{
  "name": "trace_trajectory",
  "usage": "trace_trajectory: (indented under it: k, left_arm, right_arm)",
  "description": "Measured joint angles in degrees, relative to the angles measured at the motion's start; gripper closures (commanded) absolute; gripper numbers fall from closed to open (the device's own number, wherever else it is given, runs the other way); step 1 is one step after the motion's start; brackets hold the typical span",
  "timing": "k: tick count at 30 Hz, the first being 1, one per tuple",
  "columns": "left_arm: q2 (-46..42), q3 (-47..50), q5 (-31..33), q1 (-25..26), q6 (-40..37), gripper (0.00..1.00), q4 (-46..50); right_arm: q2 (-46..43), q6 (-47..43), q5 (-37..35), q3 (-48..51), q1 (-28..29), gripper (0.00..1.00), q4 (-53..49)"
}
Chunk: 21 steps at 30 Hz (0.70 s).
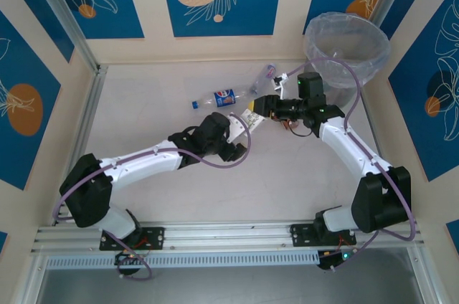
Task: Put the plastic bottles in the bin
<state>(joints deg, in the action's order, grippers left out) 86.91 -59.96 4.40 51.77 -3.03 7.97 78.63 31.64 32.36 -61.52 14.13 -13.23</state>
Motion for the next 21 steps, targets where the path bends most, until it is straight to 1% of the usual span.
trace_trajectory:
  k: [1,7,12,16,21]
  left_arm:
    - [-0.2,0.0,-0.9,-0.1,0.2,0.01,-0.4]
    - [-3.8,1.3,-3.7,-0.2,0.1,0.01,-3.4]
    - [-9.9,7.6,-3.9,-1.1,1.3,0.01,-9.4]
    - [-13.7,12.3,-1.4,-3.6,4.5,0.01,-13.6]
    - [-15.3,14.3,3.6,-6.4,8.0,0.01,-15.4]
  right_arm:
    - [-0.3,0.0,-0.2,0.0,-0.3,0.61,-0.1]
    - [-3.6,-0.3,-2.6,-0.2,-2.2,0.62,-1.7]
    - [-5.2,-3.6,-6.4,-4.4,-3.4,0.61,-6.9]
    - [-5.5,-8.2,-12.7,-11.5,-4.8,0.62,-12.4]
    - [-6.0,-13.3,-20.9,-20.0,-7.3,0.62,-16.9]
